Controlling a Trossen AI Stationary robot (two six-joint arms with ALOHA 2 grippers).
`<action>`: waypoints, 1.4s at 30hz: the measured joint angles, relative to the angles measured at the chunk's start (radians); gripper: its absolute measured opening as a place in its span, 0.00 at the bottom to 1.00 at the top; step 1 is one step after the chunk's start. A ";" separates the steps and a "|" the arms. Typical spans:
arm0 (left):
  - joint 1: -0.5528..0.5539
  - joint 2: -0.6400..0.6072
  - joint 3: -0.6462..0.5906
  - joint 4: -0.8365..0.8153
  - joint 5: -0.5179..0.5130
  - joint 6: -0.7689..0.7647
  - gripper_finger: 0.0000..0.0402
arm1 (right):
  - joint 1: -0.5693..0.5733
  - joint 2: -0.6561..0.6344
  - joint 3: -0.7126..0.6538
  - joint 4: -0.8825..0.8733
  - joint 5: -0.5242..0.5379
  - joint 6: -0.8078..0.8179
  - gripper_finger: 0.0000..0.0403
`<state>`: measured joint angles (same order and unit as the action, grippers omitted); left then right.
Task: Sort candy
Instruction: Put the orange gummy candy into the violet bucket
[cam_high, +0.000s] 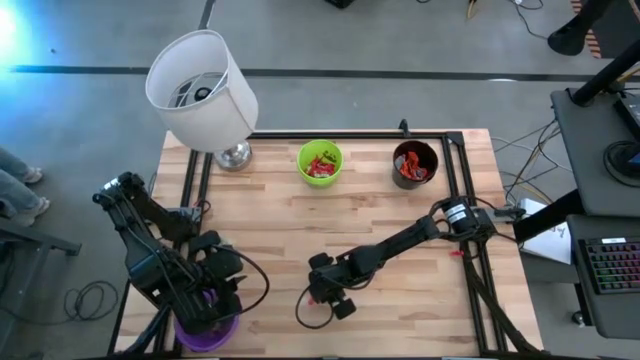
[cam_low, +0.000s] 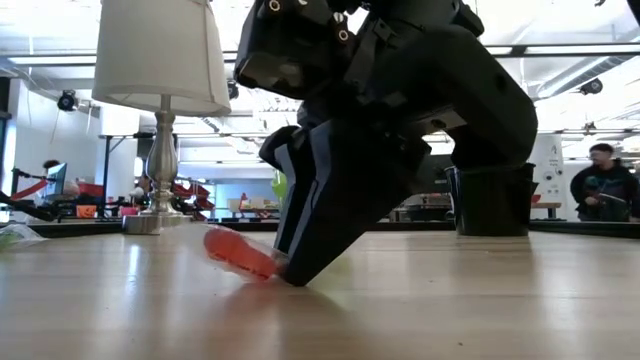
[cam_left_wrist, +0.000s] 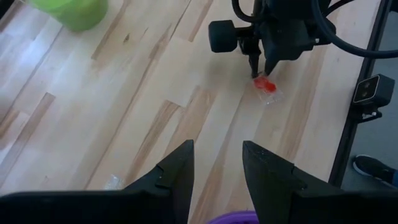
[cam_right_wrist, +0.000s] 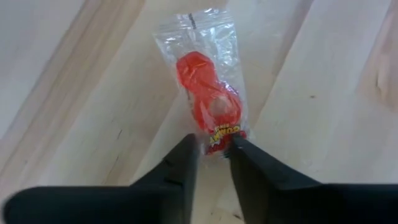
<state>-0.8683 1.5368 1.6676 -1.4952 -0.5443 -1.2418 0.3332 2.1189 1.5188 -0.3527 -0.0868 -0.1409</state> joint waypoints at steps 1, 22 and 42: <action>0.000 0.000 0.000 0.000 0.000 0.001 0.30 | 0.000 0.000 0.000 0.000 0.000 0.015 0.19; 0.000 0.000 0.000 0.000 0.000 -0.001 0.30 | -0.005 -0.082 0.106 -0.160 -0.016 0.092 0.02; 0.048 0.066 0.000 0.092 -0.079 0.382 0.40 | -0.007 -0.160 0.463 -0.326 -0.016 0.161 0.02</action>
<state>-0.8207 1.6032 1.6676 -1.4029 -0.6234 -0.8598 0.3260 1.9591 1.9822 -0.6789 -0.1024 0.0206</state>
